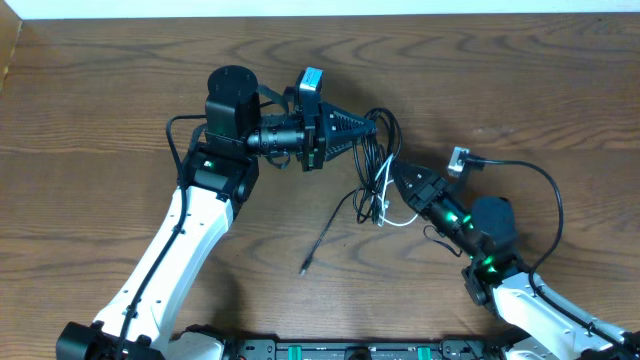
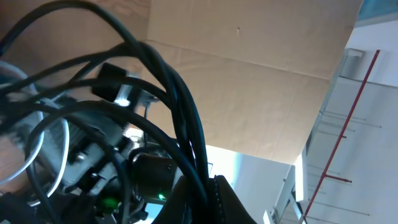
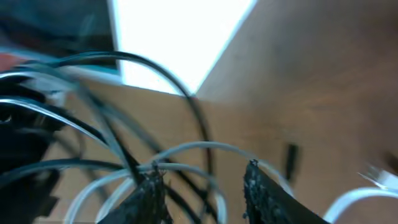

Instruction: Untangle cables

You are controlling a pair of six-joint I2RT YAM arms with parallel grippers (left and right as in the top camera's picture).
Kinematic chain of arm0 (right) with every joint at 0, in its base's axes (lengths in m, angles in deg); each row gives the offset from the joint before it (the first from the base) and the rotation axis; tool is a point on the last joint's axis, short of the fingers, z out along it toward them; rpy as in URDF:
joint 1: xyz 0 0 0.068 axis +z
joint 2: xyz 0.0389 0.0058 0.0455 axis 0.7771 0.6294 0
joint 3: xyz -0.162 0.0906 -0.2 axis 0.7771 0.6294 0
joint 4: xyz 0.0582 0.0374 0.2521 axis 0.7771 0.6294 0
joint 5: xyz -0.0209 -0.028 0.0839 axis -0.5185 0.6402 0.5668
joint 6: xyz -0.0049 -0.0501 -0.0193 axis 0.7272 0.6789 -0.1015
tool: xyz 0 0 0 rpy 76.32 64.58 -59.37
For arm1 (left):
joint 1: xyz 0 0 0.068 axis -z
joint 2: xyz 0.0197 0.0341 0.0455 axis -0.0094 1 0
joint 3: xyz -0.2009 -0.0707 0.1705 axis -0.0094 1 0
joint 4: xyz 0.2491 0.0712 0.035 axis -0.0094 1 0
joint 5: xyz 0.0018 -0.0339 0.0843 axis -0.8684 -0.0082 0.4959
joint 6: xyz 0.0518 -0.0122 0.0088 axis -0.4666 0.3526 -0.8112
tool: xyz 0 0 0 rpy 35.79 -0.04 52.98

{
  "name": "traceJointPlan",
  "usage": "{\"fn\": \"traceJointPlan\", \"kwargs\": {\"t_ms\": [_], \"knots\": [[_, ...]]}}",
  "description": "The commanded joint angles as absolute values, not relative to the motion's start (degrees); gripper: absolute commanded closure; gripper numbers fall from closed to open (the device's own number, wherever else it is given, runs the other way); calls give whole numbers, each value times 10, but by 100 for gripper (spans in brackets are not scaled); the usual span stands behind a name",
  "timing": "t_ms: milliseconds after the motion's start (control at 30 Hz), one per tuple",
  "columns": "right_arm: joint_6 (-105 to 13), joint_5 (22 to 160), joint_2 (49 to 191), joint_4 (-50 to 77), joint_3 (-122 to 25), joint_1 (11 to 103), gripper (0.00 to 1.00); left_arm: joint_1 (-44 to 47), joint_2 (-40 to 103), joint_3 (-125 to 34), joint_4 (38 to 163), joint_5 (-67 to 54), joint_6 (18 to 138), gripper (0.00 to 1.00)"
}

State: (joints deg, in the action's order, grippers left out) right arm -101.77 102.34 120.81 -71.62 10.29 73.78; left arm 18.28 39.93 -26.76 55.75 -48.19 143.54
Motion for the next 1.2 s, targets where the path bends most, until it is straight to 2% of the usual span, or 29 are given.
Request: {"fn": "traceJointPlan", "kwargs": {"t_ms": [0, 100, 233, 433, 667, 900, 1167], "knots": [[-960, 1015, 1207, -733, 99, 742, 59, 185, 391, -277, 556, -501, 1429, 92], [-906, 1017, 1210, -719, 99, 751, 57, 185, 391, -277, 556, -508, 1453, 92], [-850, 1009, 1216, -678, 99, 770, 65, 185, 391, -277, 539, -516, 1469, 92], [-846, 967, 1216, -570, 99, 771, 71, 185, 391, -277, 480, -537, 1497, 92], [-829, 968, 1216, -554, 99, 762, 72, 180, 391, -277, 364, -537, 1512, 92], [-821, 985, 1215, -552, 99, 724, 72, 158, 391, -277, 340, -537, 1500, 92], [-821, 1059, 1215, -519, 99, 639, 73, 105, 391, -277, 340, -557, 1408, 92]]}}
